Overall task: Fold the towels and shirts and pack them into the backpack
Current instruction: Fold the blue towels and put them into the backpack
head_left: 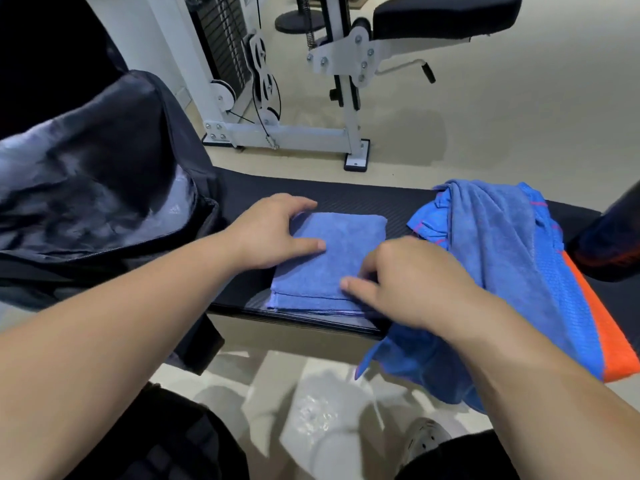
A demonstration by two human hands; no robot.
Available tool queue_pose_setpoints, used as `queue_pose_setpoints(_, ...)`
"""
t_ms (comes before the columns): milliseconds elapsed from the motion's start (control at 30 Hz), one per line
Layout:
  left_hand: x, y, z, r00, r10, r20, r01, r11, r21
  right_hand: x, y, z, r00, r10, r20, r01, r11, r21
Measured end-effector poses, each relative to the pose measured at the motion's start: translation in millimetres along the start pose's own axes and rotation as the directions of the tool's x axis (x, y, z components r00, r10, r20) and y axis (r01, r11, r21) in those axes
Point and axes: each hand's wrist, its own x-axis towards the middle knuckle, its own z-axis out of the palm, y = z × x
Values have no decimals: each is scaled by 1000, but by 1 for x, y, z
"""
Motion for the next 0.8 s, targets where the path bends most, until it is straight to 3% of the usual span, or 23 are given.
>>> queue_pose_setpoints(100,0,-5,6,997,40,65,-45,996,72,25,15,4,976,91,-196,-72,993,98)
queue_pose_setpoints(167,4,-5,6,996,29,87,-36,997,72,40,22,11,960,125,-252,-90,985,144)
queue_pose_setpoints(333,18,8,-5,986,33,162,-59,986,158,61,28,23,993,108,-56,-98,982,162)
queue_pose_setpoints(633,13,21,-11,950,50,308,-110,978,179,51,22,0,984,121,135,-146,969,199)
queue_pose_setpoints(800,12,28,-10,950,84,300,-150,967,204,47,25,-1,981,70,184,-104,978,183)
